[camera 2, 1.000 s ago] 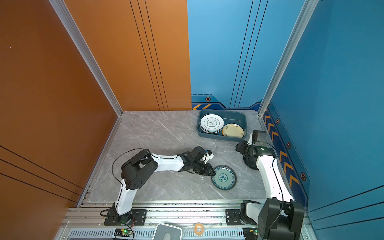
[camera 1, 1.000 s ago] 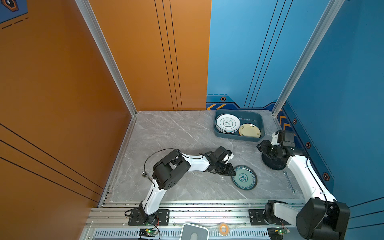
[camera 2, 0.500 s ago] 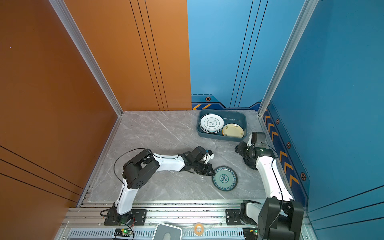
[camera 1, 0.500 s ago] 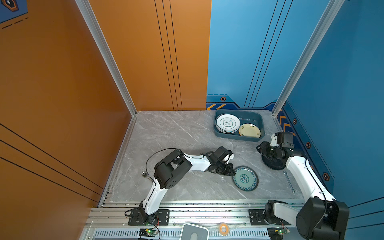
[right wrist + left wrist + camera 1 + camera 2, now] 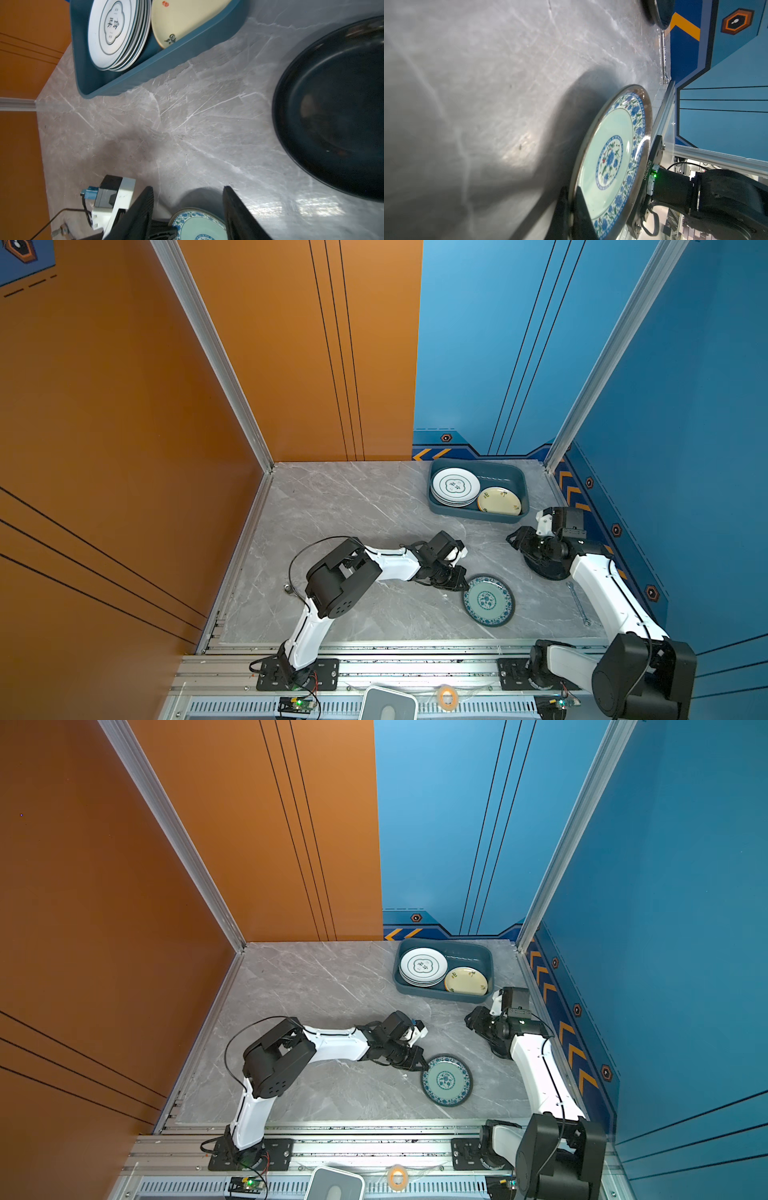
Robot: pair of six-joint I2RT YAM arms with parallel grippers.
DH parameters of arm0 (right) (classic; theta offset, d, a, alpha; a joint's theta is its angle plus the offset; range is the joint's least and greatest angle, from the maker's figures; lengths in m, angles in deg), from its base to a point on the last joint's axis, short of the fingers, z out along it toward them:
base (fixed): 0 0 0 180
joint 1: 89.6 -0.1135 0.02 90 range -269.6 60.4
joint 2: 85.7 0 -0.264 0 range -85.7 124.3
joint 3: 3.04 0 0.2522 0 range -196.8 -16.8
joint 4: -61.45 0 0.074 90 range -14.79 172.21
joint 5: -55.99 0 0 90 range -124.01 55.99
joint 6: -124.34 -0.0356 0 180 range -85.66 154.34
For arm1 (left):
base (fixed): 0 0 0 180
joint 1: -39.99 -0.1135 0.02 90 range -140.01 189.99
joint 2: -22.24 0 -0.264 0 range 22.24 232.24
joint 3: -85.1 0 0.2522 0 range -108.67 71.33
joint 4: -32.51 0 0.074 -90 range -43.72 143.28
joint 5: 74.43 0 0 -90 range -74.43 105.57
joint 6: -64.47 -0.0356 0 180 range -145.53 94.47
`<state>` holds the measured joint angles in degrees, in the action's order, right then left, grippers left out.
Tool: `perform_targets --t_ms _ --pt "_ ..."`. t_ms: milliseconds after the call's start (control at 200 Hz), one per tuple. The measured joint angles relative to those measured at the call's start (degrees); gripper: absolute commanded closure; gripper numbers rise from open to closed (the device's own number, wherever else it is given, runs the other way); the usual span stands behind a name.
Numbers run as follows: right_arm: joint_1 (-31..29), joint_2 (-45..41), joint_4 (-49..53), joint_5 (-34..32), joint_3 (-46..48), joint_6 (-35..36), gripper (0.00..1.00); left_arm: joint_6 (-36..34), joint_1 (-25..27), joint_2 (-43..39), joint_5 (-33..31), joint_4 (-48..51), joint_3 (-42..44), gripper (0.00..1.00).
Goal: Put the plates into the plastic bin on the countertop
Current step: 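Grasp the blue floral plate's rim with the left gripper and tilt it up, then lift the floral plate toward the right gripper while the right moves to its rim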
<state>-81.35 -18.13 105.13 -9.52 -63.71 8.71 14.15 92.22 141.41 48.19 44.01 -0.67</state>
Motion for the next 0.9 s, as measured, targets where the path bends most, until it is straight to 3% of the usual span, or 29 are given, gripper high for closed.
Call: perform_targets --t_ms 310,451,901 --pt "-4.79 0.61 -4.48 8.61 2.01 1.84 0.42 -4.61 -11.91 -14.93 2.03 7.17 3.82 1.00" --pt "-8.20 1.90 -7.61 11.65 2.03 1.86 0.42 -6.58 -14.91 -20.04 2.49 9.44 3.85 1.00" --pt "-15.28 2.56 -13.38 12.41 2.01 1.20 0.43 -8.83 -19.12 -21.79 4.50 14.99 5.29 1.00"
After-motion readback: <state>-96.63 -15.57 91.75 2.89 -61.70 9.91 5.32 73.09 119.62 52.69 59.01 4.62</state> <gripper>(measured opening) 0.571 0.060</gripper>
